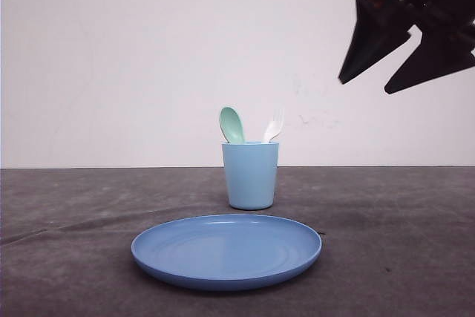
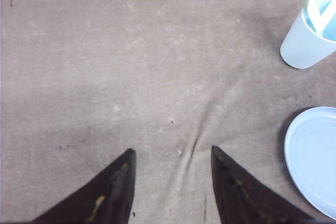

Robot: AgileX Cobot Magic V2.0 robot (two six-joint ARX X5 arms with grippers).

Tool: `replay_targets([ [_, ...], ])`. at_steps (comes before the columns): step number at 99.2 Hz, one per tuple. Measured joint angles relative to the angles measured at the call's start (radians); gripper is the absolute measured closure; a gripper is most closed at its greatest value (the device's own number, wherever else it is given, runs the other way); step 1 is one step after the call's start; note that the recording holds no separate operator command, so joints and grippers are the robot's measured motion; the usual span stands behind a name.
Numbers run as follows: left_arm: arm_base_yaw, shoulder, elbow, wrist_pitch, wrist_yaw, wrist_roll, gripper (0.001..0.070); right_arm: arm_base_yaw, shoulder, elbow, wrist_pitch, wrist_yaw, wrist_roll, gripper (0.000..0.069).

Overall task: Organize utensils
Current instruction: 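Drop the spoon into the cup and raise the right gripper, then lower the right gripper onto the cup rim and grasp the cup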

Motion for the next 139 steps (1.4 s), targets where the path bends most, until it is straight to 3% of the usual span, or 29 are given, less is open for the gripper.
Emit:
replay_targets([
  [12,0.0,0.0,0.0,0.0,0.0,0.0,0.0442,0.005,0.001,-0.032,0.014,0.0,0.01,0.0009],
  [40,0.0,0.0,0.0,0.0,0.0,0.0,0.0442,0.023,0.106,-0.039,0.113,-0.03,0.017,0.001],
  [71,0.0,0.0,0.0,0.0,0.0,0.0,0.0442,0.073,0.353,-0.038,0.431,-0.086,0.02,0.001],
  [91,0.0,0.0,0.0,0.0,0.0,0.0,0.0442,0.088,0.517,0.014,0.559,-0.105,0.02,0.001],
  [139,0.0,0.0,0.0,0.0,0.0,0.0,0.0442,0.124,0.745,0.253,0.577,-0.111,0.013,0.001],
])
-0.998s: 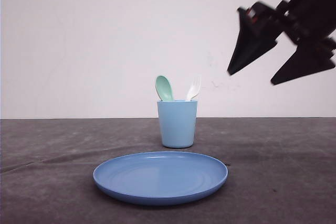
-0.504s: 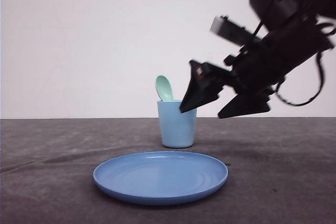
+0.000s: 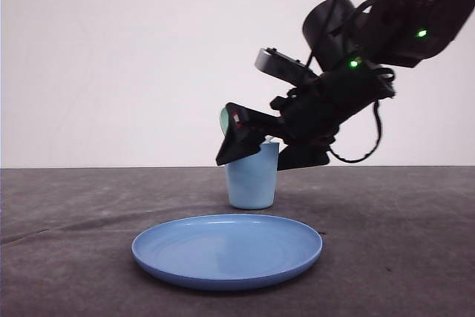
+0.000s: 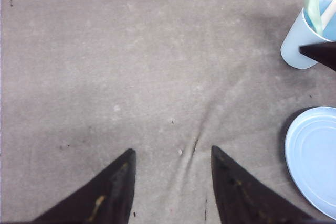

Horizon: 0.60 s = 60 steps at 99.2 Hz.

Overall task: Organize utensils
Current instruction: 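Lower the right gripper onto the cup rim and grasp the cup, then lift the cup with the right gripper and move it over the plate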

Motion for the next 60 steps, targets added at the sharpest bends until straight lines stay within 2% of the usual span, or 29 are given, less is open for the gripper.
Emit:
replay_targets([
  [14,0.0,0.0,0.0,0.0,0.0,0.0,0.0442,0.002,0.006,0.016,-0.006,0.01,-0.001,0.0026],
  [28,0.0,0.0,0.0,0.001,0.0,0.0,0.0442,0.002,0.007,0.016,-0.01,0.012,-0.009,0.0177],
  [34,0.0,0.0,0.0,0.002,0.0,0.0,0.0442,0.002,0.007,0.016,-0.008,0.011,-0.016,0.0216],
  [49,0.0,0.0,0.0,0.003,0.0,0.0,0.0442,0.002,0.004,0.016,-0.011,0.005,-0.015,0.0225],
  [60,0.0,0.0,0.0,0.004,0.0,0.0,0.0442,0.002,-0.035,0.016,-0.081,-0.006,-0.013,0.0225],
])
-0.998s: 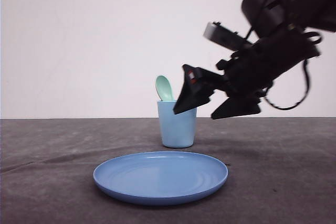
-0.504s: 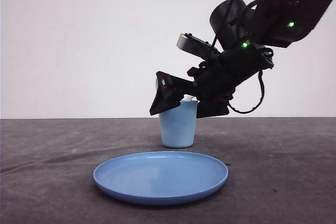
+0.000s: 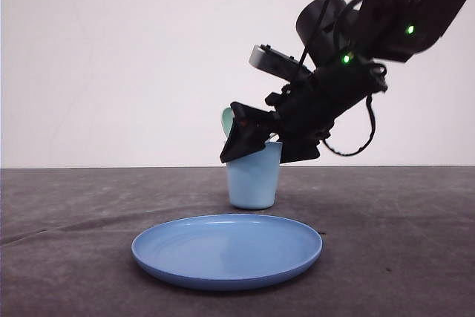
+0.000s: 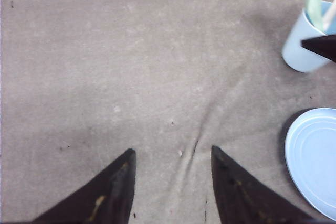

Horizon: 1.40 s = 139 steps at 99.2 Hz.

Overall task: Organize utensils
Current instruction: 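Lift the cup with the right gripper and move it over the plate, then lower the cup onto the plate center and open the right gripper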

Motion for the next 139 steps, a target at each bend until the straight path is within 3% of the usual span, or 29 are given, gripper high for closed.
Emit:
replay_targets([
  [38,0.0,0.0,0.0,0.0,0.0,0.0,0.0442,0.049,-0.303,-0.006,-0.311,-0.008,0.001,0.0225],
  [61,0.0,0.0,0.0,0.0,0.0,0.0,0.0442,0.119,-0.511,-0.116,-0.307,-0.003,0.003,0.0225],
  [93,0.0,0.0,0.0,0.0,0.0,0.0,0.0442,0.24,-0.706,-0.32,-0.311,0.135,0.045,0.0225],
  [139,0.0,0.0,0.0,0.0,0.0,0.0,0.0442,0.325,-0.639,-0.434,-0.166,0.174,0.07,0.0225],
])
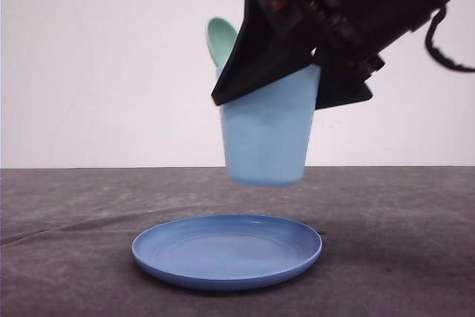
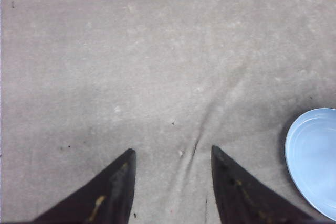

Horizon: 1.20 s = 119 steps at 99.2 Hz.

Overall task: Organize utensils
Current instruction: 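Lower the cup onto the plate center and open the right gripper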

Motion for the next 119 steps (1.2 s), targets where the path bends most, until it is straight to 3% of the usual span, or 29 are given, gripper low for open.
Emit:
replay_targets([
  [33,0.0,0.0,0.0,0.0,0.0,0.0,0.0442,0.007,0.149,0.0,0.14,-0.003,0.004,0.0225],
  [91,0.0,0.0,0.0,0.0,0.0,0.0,0.0442,0.019,0.272,0.0,0.216,-0.023,0.004,0.0223],
  [99,0.0,0.0,0.0,0.0,0.0,0.0,0.0442,0.019,0.272,0.0,0.215,-0.03,0.005,0.0179],
  [113,0.0,0.0,0.0,0.0,0.0,0.0,0.0442,0.019,0.272,0.0,0.214,-0.031,0.016,0.0014],
  [119,0.0,0.0,0.0,0.0,0.0,0.0,0.0442,0.019,0.272,0.0,0.205,-0.031,0.025,0.0011],
])
